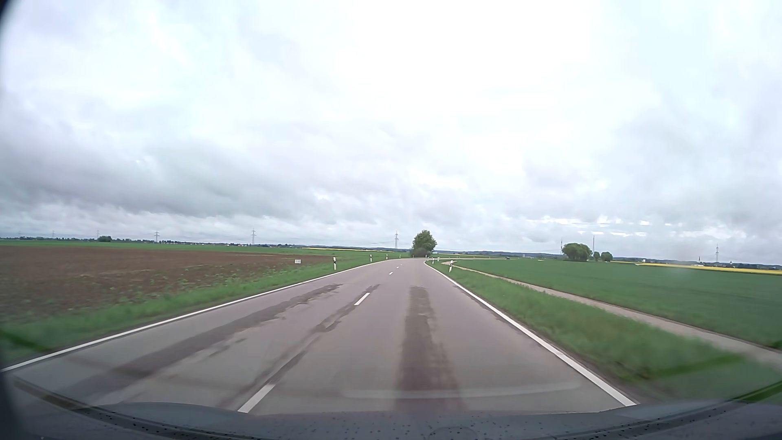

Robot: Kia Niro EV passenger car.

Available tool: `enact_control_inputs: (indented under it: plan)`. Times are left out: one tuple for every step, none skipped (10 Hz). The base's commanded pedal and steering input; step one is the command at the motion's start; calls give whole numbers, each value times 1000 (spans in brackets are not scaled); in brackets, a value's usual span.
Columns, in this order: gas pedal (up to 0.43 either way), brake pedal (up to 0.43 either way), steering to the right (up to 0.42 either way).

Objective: Follow the waypoints while adhering to traffic rules and regulations

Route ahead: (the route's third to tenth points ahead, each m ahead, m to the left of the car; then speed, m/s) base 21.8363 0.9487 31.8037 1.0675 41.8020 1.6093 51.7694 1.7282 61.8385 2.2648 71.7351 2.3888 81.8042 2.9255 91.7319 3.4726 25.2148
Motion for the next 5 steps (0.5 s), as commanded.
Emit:
enact_control_inputs:
  plan:
    - [299, 0, 0]
    - [299, 0, 0]
    - [299, 0, 0]
    - [299, 0, 0]
    - [299, 0, 0]
